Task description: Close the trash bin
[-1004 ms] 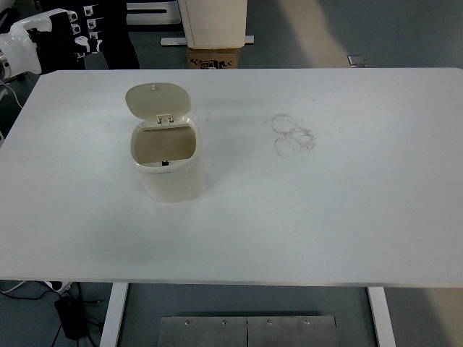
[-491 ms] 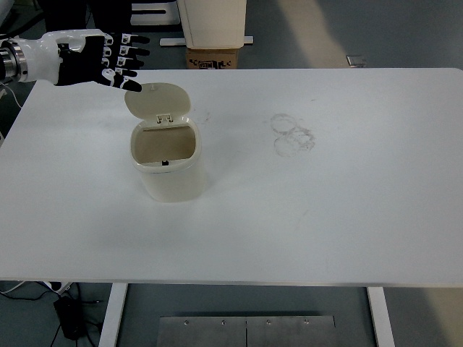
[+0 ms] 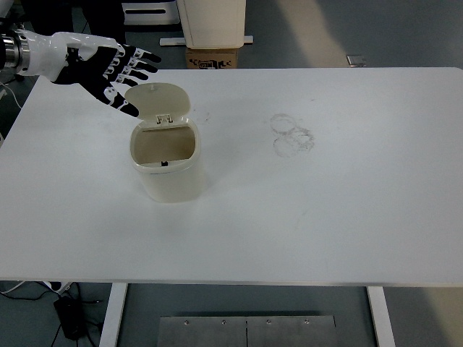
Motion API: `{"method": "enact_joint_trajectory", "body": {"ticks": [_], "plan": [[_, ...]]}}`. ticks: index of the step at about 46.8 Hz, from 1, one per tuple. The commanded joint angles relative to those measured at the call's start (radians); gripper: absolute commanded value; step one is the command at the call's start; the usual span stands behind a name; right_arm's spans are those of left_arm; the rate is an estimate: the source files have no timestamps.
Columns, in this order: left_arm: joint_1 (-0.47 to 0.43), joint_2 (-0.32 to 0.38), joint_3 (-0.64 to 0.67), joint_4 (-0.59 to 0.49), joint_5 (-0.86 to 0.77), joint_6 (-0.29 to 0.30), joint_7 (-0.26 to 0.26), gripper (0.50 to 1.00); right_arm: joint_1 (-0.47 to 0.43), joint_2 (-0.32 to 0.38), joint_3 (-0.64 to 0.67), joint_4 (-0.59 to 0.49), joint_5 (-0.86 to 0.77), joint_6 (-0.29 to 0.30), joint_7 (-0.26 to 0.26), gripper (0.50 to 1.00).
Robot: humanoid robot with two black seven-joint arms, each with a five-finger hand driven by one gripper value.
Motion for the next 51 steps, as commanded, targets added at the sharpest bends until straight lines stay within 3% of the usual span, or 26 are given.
{"method": "enact_joint_trajectory", "body": {"ticks": [1, 33, 51], "plan": [[-0.007, 0.001, 0.000, 0.000, 0.009, -0.011, 0.000, 1.000, 0.000, 0.000, 0.000, 0.000, 0.000, 0.000, 0.000, 0.991], [-0.029, -0.033, 0.052, -0.052, 0.038, -0.014, 0.001, 1.000, 0.000, 0.000, 0.000, 0.000, 0.000, 0.000, 0.000, 0.991], [-0.023, -0.048, 0.069, -0.138, 0.039, -0.009, 0.001, 1.000, 0.000, 0.000, 0.000, 0.000, 0.000, 0.000, 0.000, 0.991]]}}
